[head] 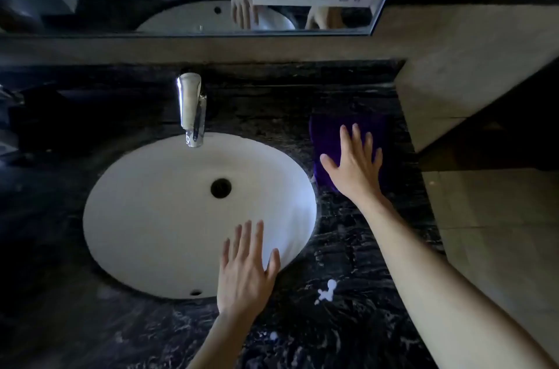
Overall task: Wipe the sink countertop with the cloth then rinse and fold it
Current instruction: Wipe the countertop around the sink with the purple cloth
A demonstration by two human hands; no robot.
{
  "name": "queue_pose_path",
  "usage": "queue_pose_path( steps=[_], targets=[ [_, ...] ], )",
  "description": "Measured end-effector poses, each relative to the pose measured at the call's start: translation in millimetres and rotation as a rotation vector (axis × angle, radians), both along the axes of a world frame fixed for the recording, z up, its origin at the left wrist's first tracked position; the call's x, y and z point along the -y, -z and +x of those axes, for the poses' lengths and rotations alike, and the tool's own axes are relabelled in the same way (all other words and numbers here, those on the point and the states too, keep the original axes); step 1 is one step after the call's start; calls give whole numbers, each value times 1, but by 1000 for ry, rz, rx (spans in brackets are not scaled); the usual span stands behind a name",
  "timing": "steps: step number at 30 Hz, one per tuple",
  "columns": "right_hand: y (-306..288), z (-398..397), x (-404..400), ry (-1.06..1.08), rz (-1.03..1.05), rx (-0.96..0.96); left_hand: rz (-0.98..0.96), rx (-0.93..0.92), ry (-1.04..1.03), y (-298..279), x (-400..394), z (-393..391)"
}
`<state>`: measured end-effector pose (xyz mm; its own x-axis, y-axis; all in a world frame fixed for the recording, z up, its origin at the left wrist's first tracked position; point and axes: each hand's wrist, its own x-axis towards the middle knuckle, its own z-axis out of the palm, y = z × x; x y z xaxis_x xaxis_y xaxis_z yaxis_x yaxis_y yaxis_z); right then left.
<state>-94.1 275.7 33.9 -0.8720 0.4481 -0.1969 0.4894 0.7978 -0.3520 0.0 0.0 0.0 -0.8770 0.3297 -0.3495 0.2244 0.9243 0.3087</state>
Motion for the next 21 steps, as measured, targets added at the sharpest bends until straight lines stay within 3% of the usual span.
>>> queue_pose_path(
  steps=[7,15,21],
  targets=[
    [32,-35,1,-133,254,113,20,-69,-58,10,1,-1],
    [35,-15,-2,-164,290,47,21,-41,-49,7,3,2],
    [36,46,-6,-171,280,-8,18,-44,-43,0,0,1]
  ],
)
